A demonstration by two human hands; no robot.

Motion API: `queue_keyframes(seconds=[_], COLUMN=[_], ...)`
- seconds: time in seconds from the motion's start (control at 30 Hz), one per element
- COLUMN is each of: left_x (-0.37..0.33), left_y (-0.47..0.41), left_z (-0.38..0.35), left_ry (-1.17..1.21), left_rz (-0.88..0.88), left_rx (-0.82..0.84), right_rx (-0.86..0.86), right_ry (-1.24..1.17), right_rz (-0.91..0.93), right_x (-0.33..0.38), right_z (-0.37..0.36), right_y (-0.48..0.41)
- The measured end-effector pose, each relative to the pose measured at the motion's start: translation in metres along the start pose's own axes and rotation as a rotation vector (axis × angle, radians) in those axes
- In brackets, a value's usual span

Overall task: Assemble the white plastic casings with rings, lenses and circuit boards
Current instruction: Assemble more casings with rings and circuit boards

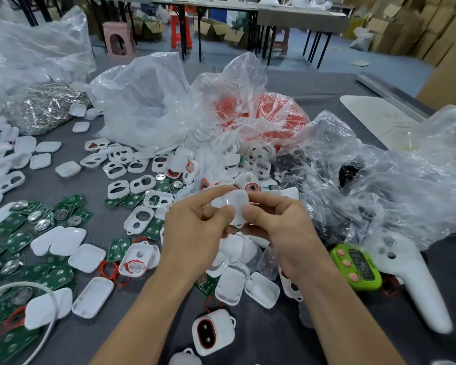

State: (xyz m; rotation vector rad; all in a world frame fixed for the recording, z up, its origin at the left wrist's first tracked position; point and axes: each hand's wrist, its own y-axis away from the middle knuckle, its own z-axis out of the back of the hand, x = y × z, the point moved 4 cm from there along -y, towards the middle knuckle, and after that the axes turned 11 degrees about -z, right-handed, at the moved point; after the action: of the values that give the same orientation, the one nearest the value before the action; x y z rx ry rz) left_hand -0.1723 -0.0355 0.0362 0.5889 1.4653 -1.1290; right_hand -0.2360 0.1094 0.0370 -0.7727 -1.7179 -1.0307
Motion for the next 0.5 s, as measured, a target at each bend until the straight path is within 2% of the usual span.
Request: queue_keyframes(seconds=[0.1,0.2,0.37,0.5], left_x=[-0.006,-0.005,-0.006,-0.005], left_y=[0.004,0.002,-0.002,0.001], left_z=[-0.002,-0.002,-0.006,-0.007], left_ry=[-0.154,-0.030,0.177,0.167], left_rz=[-0.078,-0.078,-0.079,-0.086], left_rx=[-0.005,-0.013,0.004,-0.025], right_rx=[-0.063,-0.104,-0.222,-0.272], right_ry=[0.125,0.258,0.300,0.364], right_rz=[0.111,0.231,0.278,0.354], right_x=[0.004,0.007,0.009,0.009], right_z=[0.003,0.005,0.006,0.003], right_y=[0.003,0.007,0.013,0.020])
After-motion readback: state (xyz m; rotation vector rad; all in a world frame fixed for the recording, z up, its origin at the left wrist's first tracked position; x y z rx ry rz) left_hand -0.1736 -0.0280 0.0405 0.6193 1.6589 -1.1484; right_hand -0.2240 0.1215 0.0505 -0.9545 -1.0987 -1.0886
